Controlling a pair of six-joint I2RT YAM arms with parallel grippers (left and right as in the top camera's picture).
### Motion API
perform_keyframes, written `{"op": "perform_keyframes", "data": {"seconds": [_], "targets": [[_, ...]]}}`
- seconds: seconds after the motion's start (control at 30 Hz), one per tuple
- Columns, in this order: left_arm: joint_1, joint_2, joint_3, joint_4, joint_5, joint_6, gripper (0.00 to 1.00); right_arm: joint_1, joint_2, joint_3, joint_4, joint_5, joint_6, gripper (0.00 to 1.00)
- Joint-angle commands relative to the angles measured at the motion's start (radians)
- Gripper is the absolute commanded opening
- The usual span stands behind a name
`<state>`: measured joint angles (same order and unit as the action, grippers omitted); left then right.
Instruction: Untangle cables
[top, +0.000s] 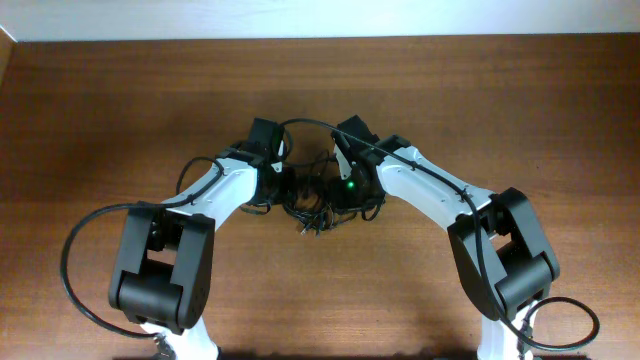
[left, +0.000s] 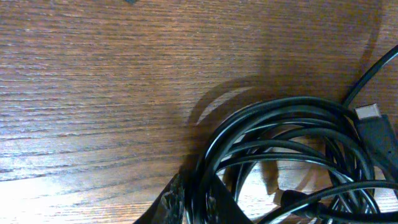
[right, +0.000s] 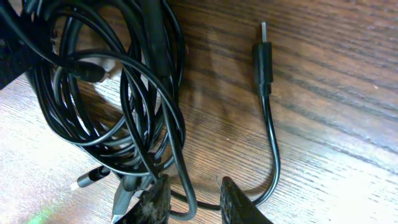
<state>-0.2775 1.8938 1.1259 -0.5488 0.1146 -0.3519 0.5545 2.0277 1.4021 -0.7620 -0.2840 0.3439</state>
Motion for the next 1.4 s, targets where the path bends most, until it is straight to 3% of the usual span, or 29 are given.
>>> {"op": "perform_keyframes", "data": {"seconds": [0.0, 0.47, 0.53, 0.6, 0.83, 0.9, 1.0, 1.03, 1.23, 1.37], "targets": [[0.005, 0.038, -0.027, -0.009, -0.026, -0.008, 0.13, 0.008, -0.005, -0.012, 0.003, 0.005, 0.005, 0.2], [0.005, 0.038, -0.027, -0.013, -0.022, -0.045, 0.09, 0.009, -0.005, -0.068, 0.058, 0.005, 0.009, 0.17], [0.005, 0.038, -0.027, -0.012, -0.022, -0.045, 0.08, 0.009, -0.005, -0.077, 0.059, 0.005, 0.008, 0.04], [0.005, 0.038, -0.027, -0.012, -0.023, -0.056, 0.07, 0.005, -0.015, -0.075, 0.06, -0.011, 0.008, 0.04], [0.005, 0.038, -0.027, -0.008, -0.025, -0.107, 0.06, -0.014, -0.061, -0.074, 0.044, -0.413, -0.047, 0.04], [0.013, 0.038, -0.024, -0.008, -0.013, -0.099, 0.01, -0.037, -0.061, -0.074, 0.045, -0.513, -0.059, 0.04], [0.047, 0.038, -0.021, 0.006, 0.115, -0.024, 0.0, -0.089, -0.061, -0.074, 0.058, -0.674, -0.14, 0.04], [0.062, 0.038, -0.021, 0.007, 0.118, -0.025, 0.0, -0.111, -0.061, -0.074, 0.07, -0.769, -0.23, 0.04], [0.112, 0.038, -0.022, 0.005, 0.117, -0.026, 0.03, -0.165, -0.061, -0.074, 0.059, -0.741, -0.24, 0.04], [0.111, 0.038, -0.022, 0.006, 0.114, -0.029, 0.04, -0.163, -0.06, -0.074, -0.028, -0.592, -0.232, 0.04]]}}
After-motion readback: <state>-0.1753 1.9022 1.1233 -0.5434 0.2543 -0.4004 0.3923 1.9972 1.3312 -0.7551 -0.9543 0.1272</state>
